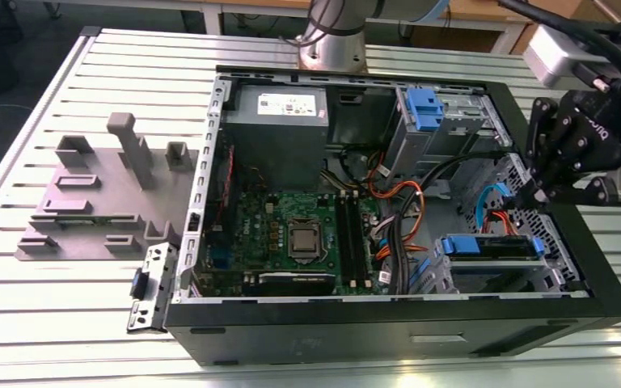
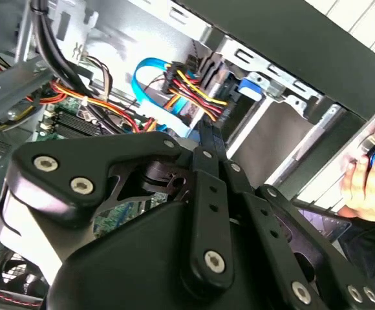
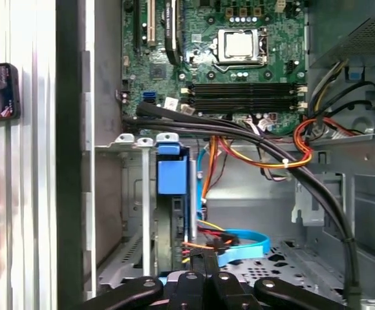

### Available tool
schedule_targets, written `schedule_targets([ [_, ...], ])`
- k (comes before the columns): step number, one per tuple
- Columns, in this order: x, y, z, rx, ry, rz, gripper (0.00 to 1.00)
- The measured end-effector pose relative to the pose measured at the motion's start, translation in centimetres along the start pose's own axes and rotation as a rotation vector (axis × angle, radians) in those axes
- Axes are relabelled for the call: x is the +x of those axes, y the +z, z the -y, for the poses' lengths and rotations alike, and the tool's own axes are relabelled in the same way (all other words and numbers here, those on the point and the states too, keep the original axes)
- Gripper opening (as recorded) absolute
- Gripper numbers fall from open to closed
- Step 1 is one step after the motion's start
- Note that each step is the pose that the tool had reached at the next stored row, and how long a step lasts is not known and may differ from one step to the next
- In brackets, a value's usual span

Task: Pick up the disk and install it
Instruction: 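Insert the second disk wire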

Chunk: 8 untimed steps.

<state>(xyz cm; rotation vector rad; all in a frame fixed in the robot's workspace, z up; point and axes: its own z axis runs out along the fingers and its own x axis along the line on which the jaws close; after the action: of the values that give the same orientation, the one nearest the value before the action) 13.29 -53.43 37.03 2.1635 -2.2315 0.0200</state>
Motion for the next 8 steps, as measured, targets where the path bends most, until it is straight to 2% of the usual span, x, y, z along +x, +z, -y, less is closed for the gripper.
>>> schedule_targets([
  [5, -0.76, -0.05, -0.1, -0.0002, 0.0, 0.0002, 0.11],
  [8, -0.81, -0.35, -0.11, -0.0005, 0.0, 0.0, 0.11],
])
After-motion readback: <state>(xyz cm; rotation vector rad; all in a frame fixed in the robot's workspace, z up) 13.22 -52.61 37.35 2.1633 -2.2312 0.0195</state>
